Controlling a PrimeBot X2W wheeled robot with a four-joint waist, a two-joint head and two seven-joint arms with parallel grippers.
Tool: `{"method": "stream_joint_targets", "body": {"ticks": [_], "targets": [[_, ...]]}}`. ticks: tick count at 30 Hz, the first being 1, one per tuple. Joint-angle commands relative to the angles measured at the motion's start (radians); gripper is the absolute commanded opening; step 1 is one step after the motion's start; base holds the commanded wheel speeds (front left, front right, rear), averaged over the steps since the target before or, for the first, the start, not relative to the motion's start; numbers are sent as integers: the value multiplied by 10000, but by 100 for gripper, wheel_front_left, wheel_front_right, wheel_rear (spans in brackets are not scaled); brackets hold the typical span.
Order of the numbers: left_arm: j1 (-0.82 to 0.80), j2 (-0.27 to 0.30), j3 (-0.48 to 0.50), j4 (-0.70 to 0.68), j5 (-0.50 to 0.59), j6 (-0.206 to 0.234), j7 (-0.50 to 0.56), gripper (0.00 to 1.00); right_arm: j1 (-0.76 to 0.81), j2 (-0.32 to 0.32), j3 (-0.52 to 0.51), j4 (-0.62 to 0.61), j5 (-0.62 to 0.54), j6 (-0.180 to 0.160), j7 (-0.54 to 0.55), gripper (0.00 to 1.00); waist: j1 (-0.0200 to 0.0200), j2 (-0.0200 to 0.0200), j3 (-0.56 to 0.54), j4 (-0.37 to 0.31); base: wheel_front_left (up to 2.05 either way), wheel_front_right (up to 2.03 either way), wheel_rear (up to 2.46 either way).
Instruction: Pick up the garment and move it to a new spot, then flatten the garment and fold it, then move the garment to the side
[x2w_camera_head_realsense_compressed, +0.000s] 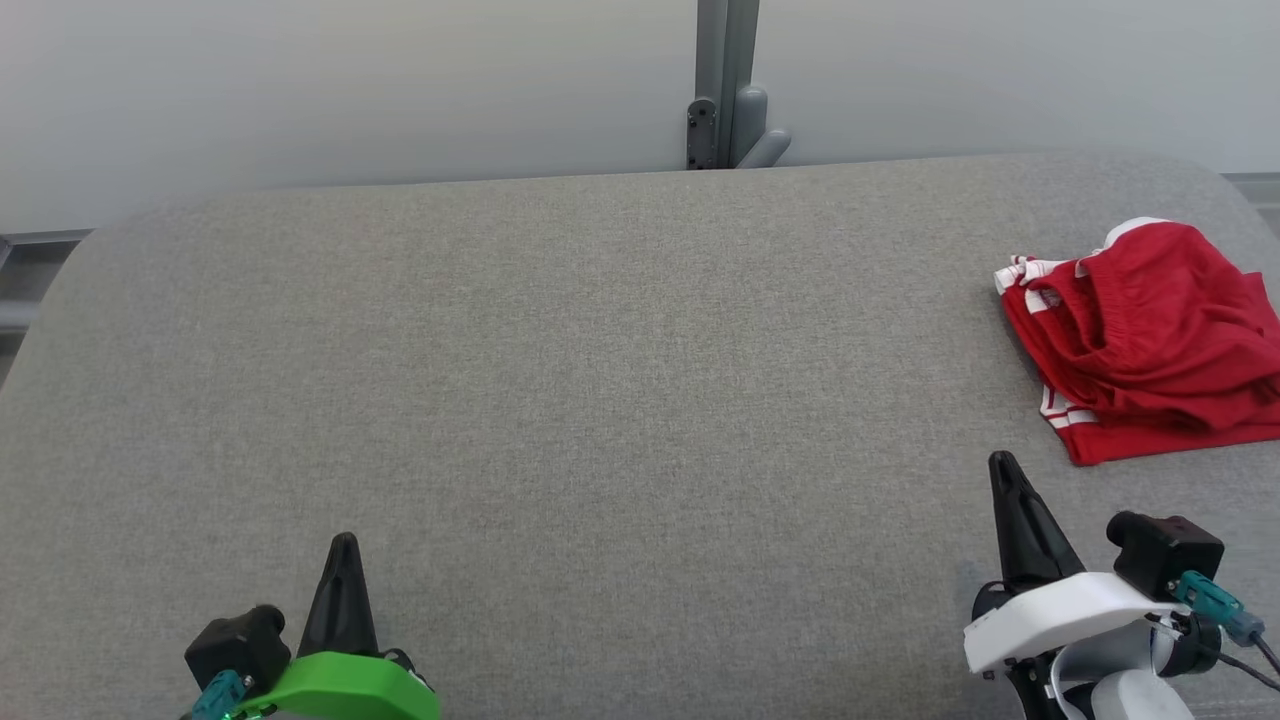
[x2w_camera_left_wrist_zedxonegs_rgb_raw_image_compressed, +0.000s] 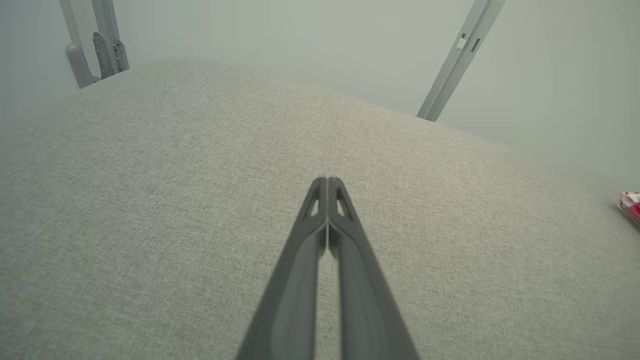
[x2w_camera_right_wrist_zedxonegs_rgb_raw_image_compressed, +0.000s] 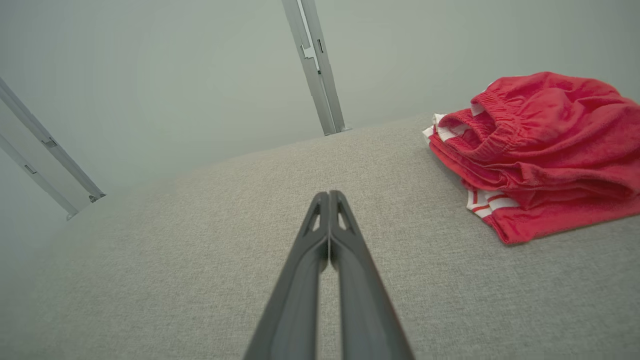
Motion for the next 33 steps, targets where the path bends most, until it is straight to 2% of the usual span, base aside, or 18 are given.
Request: {"method": "stream_joint_targets", "body": {"ticks": [1,18,33], "targets": [[-223,14,85,-179,-502,-85,78,0,-180,-87,-84,-114,543,-1,91,0,0,0,-2,-2,0,0,0],[-469,13,360,-255,-3185,-469,675,0,-315,-205,-418,29,3498,-3,760,0,0,0,-25,-18,0,0,0],[-635,13,563,-297,-5038,-735,1102,0,-400,-265,-671,126,5514,-4,1244,0,0,0,-44,-32,0,0,0]]}}
